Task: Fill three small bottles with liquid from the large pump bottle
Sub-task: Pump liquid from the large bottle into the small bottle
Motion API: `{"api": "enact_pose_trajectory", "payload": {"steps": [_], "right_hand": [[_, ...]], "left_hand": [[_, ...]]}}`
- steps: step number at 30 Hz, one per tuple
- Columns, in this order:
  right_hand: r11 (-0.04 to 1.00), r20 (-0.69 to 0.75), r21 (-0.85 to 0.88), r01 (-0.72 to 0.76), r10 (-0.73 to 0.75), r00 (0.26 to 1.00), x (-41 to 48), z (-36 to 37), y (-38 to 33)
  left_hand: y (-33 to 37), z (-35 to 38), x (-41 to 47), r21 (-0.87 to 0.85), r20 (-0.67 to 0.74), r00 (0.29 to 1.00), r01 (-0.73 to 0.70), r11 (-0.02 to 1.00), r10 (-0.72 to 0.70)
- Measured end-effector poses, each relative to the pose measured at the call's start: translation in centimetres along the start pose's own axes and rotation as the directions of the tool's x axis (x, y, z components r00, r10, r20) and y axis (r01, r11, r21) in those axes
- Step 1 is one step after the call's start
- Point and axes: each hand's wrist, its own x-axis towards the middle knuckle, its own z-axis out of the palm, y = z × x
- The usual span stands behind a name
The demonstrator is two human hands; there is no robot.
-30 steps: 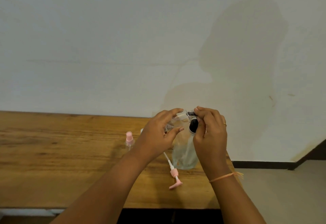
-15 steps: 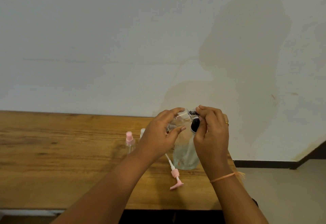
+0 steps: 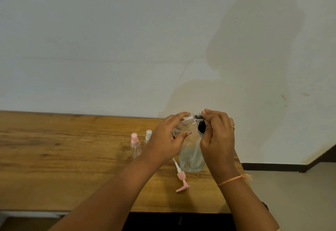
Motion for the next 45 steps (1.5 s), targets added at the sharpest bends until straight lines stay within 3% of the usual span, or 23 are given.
{"api": "enact_pose_trajectory", "payload": {"steps": [5, 18, 24, 35, 45], "right_hand": [[1.0, -0.003, -0.015, -0.01, 0.01, 1.0, 0.4, -1.1, -0.5], [1.0, 0.004, 0.015, 0.004, -0.004, 1.0, -0.5, -0.1, 0.1], [1.0, -0.007, 0.016, -0.007, 0.007, 1.0, 0.5, -0.9, -0.6], [1.0, 0.013, 0.009, 0.02, -0.02, 1.0, -0.1, 0.2, 0.7], [0.999, 0.021, -0.027, -0.025, 0.026, 0.999, 0.5, -0.7, -0.5]], "left_hand": [[0.5, -0.4, 0.1, 0.036, 0.005, 0.999, -0.051, 0.998, 0.051], [0.0, 0.4, -0.6, -0.003, -0.011, 1.0, -0.004, 1.0, 0.004], [0.2, -0.1, 0.0, 0.006, -0.034, 0.997, -0.072, 0.997, 0.072], [0.0, 0.2, -0.2, 0.026, -0.011, 1.0, -0.002, 1.0, 0.002], [0.3, -0.5, 0.2, 0.041, -0.011, 0.998, -0.058, 0.997, 0.059]]}}
